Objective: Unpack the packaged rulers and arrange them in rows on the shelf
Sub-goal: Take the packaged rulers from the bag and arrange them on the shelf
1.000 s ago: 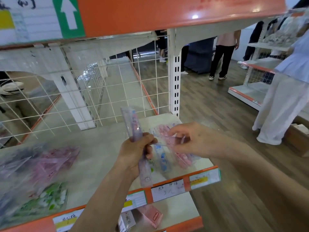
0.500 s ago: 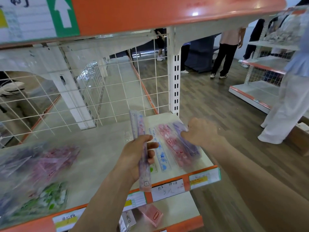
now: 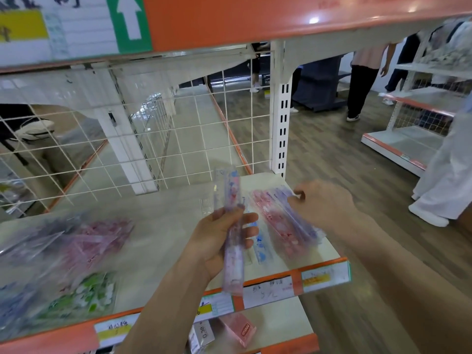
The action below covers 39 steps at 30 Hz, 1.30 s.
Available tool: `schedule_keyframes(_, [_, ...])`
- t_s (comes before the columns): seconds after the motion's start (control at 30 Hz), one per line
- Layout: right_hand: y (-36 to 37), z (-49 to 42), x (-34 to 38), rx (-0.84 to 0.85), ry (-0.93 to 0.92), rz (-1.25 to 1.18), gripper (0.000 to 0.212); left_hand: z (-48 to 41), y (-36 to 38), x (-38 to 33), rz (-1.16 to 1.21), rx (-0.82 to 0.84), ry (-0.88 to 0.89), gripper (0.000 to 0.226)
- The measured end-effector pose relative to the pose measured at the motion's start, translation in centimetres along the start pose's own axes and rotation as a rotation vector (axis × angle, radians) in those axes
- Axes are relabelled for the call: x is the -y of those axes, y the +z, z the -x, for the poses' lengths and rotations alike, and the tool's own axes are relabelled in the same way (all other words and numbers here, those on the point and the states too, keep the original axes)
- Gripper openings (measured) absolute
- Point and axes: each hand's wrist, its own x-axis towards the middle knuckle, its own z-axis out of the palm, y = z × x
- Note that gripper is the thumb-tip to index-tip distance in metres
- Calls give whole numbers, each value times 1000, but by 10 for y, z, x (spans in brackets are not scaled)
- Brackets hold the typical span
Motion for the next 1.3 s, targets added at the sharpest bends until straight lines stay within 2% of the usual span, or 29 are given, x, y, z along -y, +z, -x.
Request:
schedule_keyframes(0.07, [-7, 4, 13, -5, -70, -276, 36, 0, 2, 1, 28, 25, -5, 4])
schedule_keyframes(0.17, [-13, 13, 38, 154, -84, -680, 38, 1, 4, 3, -2, 35, 4, 5])
schedule_keyframes(0.3, [-1, 13, 52, 316, -99, -913, 23, 8, 1, -1, -69, 35, 32, 9])
schedule_keyframes(0.47, [-7, 6, 53, 349, 19, -1183, 15, 12, -12, -4, 26, -32, 17, 17])
schedule_keyframes(0.53, [-7, 9, 58, 426, -19, -1163, 5, 13, -16, -4, 27, -59, 53, 13])
schedule_keyframes(0.6, [-7, 10, 61, 478, -58, -1123, 8, 16, -18, -4, 17, -88, 76, 14])
schedule_keyframes(0.7, [-18, -8, 50, 355, -41, -1145, 9, 17, -23, -6, -31, -148, 87, 15])
schedule_keyframes(0.8, [-22, -36, 17, 167, 52, -888, 23, 16, -30, -7, -39, -184, 93, 16])
schedule_keyframes(0.9, [0, -46, -7, 191, 60, -627, 34, 15, -29, -3, -27, -192, 86, 17])
schedule_keyframes(1.13, [18, -39, -14, 167, 37, -320, 35, 12, -21, 0, -57, -169, 55, 22])
schedule_keyframes(1.3, [20, -38, -18, 184, 55, -297, 20, 12, -23, 2, -34, -160, 36, 25])
